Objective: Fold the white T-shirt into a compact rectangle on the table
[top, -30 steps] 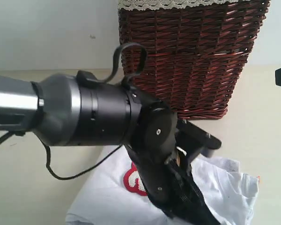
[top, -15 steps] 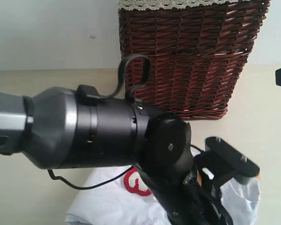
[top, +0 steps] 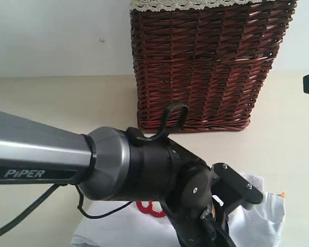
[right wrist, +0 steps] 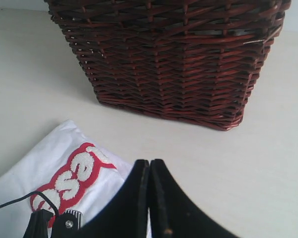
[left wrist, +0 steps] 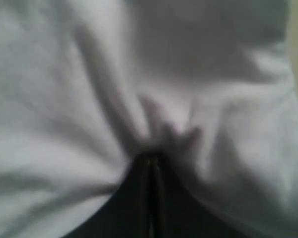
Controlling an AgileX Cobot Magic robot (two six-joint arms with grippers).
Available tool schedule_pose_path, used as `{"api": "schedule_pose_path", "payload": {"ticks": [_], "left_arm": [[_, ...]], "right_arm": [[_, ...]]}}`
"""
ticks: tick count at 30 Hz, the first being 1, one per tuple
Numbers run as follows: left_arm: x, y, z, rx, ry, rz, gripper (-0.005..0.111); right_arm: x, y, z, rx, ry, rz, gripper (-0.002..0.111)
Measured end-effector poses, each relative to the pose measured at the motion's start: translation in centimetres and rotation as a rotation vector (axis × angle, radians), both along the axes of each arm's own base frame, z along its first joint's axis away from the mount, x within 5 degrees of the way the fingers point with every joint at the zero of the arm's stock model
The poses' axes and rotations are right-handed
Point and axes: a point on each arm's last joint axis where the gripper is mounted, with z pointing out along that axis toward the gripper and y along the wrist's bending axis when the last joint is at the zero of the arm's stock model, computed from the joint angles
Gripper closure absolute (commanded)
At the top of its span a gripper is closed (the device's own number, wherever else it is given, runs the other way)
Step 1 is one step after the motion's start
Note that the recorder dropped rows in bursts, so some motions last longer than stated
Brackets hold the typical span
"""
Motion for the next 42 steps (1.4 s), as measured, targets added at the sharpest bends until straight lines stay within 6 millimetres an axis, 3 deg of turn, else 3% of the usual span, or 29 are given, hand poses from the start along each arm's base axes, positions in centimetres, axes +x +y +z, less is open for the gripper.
{"api": "schedule_pose_path", "payload": {"ticks": [8, 15, 17, 23, 29, 34, 38, 42], "left_arm": [[-0.4, -0.1, 0.8, -0.005, 0.002, -0.021, 0.107], [-1.0, -0.7, 5.4, -0.148, -0.031, -0.007, 0.107], [-1.5, -0.7, 5.2, -0.128, -0.013, -0.020, 0.107], [-4.4, -1.1, 0.0, 0.027, 0.065, -0.093, 0.107], [-6.2, -1.8, 0.2, 0.009, 0.046, -0.163, 0.107], [-6.5, -1.8, 1.8, -0.024, 0.018, -0.190, 0.107], [-5.7, -2.0, 4.3, -0.128, -0.042, -0.167, 0.107], [-5.4, -2.5, 5.4, -0.215, -0.091, -0.146, 0.107]], "right_arm": [[0.1, -0.1, 0.1, 0.000, -0.018, -0.012, 0.108], [0.2, -0.1, 0.1, 0.000, -0.020, -0.013, 0.108], [0.2, -0.1, 0.1, 0.000, -0.020, -0.013, 0.108], [0.2, -0.1, 0.1, 0.000, -0.020, -0.013, 0.108], [0.1, -0.1, 0.1, 0.000, -0.018, -0.012, 0.108], [0.1, -0.1, 0.1, 0.000, -0.018, -0.012, 0.108], [0.1, -0.1, 0.1, 0.000, -0.018, -0.012, 0.108], [0.1, -0.1, 0.1, 0.000, -0.018, -0.012, 0.108]]}}
